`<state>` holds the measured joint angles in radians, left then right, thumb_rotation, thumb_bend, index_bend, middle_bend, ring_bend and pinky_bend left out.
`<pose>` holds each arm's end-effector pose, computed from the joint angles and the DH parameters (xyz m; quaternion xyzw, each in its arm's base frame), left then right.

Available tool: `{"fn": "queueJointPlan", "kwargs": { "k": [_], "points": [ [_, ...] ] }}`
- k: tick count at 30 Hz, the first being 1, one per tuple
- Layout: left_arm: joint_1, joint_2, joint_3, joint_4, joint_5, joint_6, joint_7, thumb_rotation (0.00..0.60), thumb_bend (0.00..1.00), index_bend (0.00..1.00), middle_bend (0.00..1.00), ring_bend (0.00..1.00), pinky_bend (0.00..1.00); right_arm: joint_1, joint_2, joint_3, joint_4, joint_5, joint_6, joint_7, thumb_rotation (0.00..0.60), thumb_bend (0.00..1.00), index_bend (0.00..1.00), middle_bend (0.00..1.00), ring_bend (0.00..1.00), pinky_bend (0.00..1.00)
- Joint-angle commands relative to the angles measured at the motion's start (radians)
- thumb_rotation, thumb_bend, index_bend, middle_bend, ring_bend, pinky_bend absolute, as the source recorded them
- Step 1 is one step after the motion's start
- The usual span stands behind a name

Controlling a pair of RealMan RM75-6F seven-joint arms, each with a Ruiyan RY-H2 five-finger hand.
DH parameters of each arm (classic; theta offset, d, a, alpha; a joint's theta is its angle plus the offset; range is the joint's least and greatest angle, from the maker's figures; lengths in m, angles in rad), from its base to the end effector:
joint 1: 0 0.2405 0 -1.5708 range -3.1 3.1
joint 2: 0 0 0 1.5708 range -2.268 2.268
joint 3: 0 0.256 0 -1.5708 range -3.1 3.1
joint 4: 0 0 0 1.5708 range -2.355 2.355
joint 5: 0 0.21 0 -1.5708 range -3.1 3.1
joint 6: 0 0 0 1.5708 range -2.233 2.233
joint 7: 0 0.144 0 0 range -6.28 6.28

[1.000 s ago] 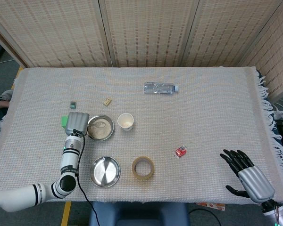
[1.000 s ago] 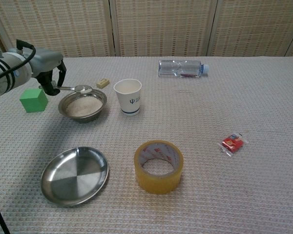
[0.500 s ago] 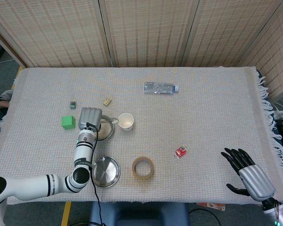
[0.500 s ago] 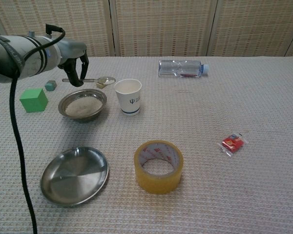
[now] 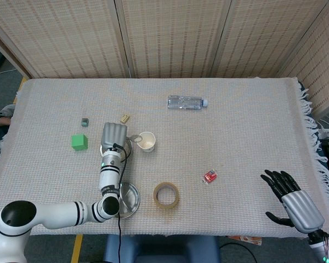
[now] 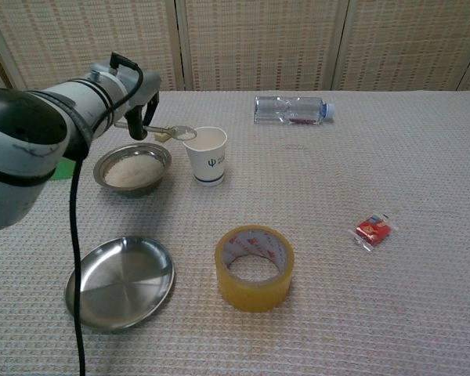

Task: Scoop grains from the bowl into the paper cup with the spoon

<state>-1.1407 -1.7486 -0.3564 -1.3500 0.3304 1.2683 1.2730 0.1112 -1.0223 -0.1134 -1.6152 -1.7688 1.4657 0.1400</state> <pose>-0.0587 0.4109 -0.0230 -0.7087 -0.2668 -0.1693 0.6309 -0.2955 -0.1479 0.1509 0.6943 -0.3975 0.3853 0.4600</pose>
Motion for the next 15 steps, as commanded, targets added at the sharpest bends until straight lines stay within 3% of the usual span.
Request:
{"fn": "queueJointPlan", "kwargs": {
  "k": [1, 15],
  "points": [
    [-0.011, -0.024, 0.023, 0.025, 0.030, 0.013, 0.004, 0.600, 0.38, 0.65, 1.00, 1.00, 1.00, -0.001, 0.002, 0.000, 0.000, -0.002, 0.003, 0.002, 0.600, 0.09, 0.00, 0.00, 0.00, 0.00],
    [-0.007, -0.128, 0.155, 0.151, 0.300, 0.100, -0.004, 0.600, 0.38, 0.65, 1.00, 1.00, 1.00, -0.005, 0.005, -0.002, -0.002, -0.006, 0.007, 0.000, 0.600, 0.09, 0.00, 0.00, 0.00, 0.00]
  ]
}}
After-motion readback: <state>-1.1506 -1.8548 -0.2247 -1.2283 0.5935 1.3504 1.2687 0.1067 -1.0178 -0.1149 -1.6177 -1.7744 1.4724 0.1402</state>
